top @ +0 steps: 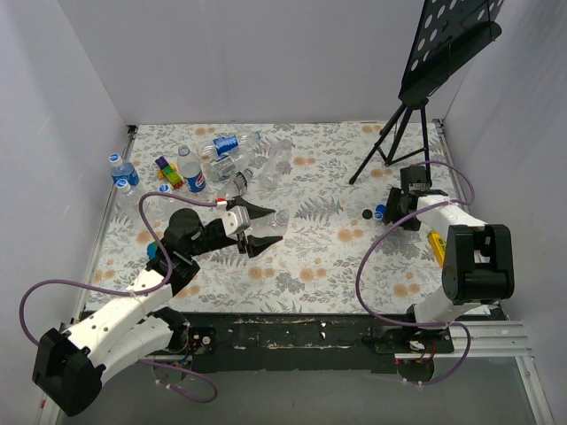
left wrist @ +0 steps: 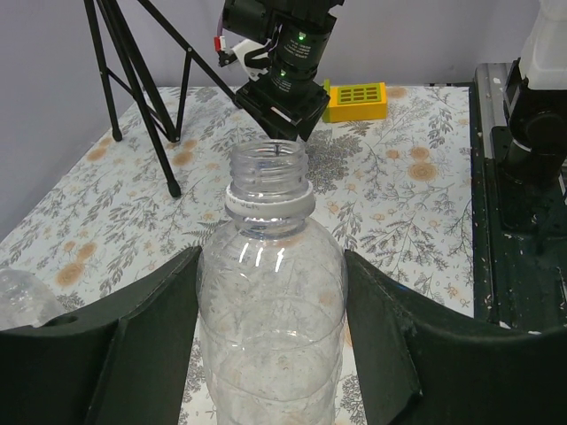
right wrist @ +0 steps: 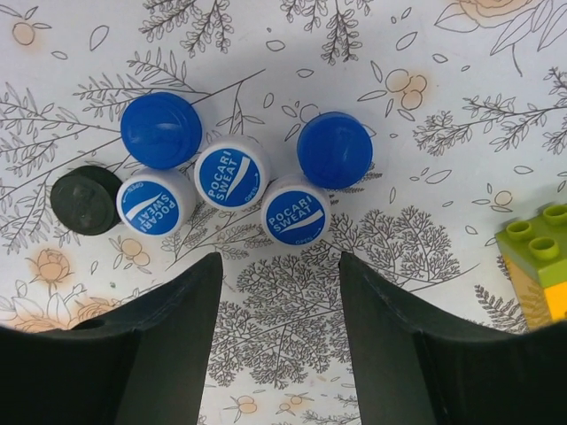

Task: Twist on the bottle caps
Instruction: Pick up the bottle cap from the center of the board.

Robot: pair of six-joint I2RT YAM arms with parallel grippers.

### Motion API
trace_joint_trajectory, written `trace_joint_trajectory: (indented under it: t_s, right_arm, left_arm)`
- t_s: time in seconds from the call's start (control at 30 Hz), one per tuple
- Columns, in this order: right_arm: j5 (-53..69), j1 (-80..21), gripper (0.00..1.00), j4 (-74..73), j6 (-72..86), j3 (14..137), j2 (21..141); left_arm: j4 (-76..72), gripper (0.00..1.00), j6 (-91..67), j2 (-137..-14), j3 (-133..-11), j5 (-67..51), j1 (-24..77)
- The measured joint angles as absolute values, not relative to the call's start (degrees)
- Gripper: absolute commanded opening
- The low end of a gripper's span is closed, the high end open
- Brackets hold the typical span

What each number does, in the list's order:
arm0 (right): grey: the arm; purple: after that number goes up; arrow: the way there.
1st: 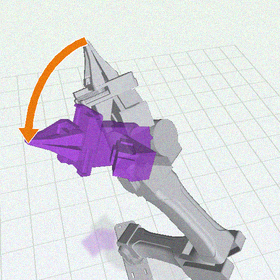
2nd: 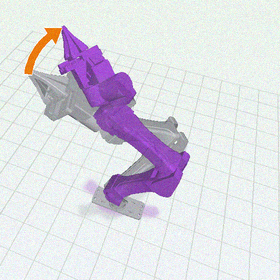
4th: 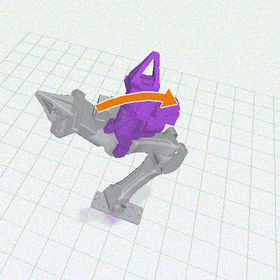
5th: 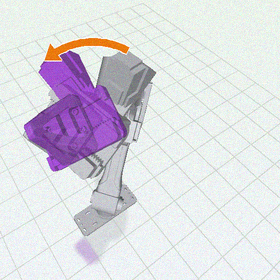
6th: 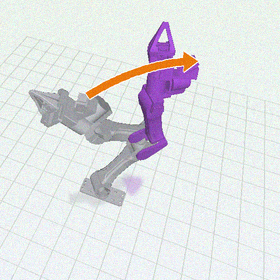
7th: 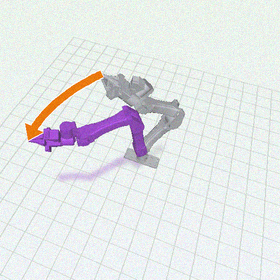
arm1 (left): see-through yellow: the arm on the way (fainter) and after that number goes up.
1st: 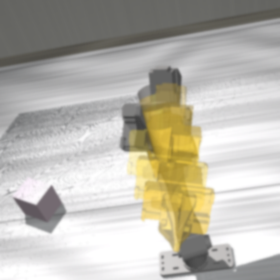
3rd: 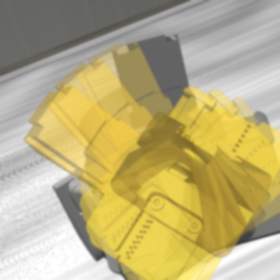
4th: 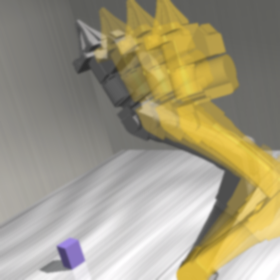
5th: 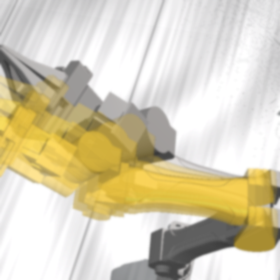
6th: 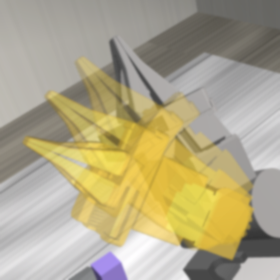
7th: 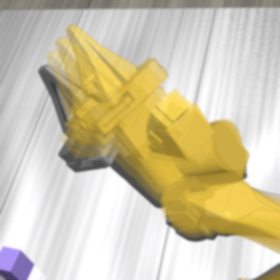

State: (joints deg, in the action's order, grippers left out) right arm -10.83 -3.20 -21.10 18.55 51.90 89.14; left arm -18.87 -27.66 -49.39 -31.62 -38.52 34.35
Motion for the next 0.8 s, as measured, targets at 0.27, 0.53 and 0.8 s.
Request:
trace_joint_trajectory:
  t_s: [0.27, 0.53, 0.8]
  right_arm:
    - [-12.1, -2.6, 0.58, -21.1, 17.6, 53.0, 91.9]
    - [-13.0, -2.2, 0.47, -21.0, 16.5, 54.0, 93.9]
    - [-12.9, -2.2, 0.34, -21.0, 15.6, 54.3, 94.1]
  left_arm:
    - [-18.9, 0.11, -27.5, -49.4, -31.6, -38.3, 34.3]
    - [-18.9, 0.11, -27.2, -49.4, -31.6, -38.3, 34.3]
    - [-18.7, 0.10, -26.5, -49.4, -31.6, -37.9, 34.4]
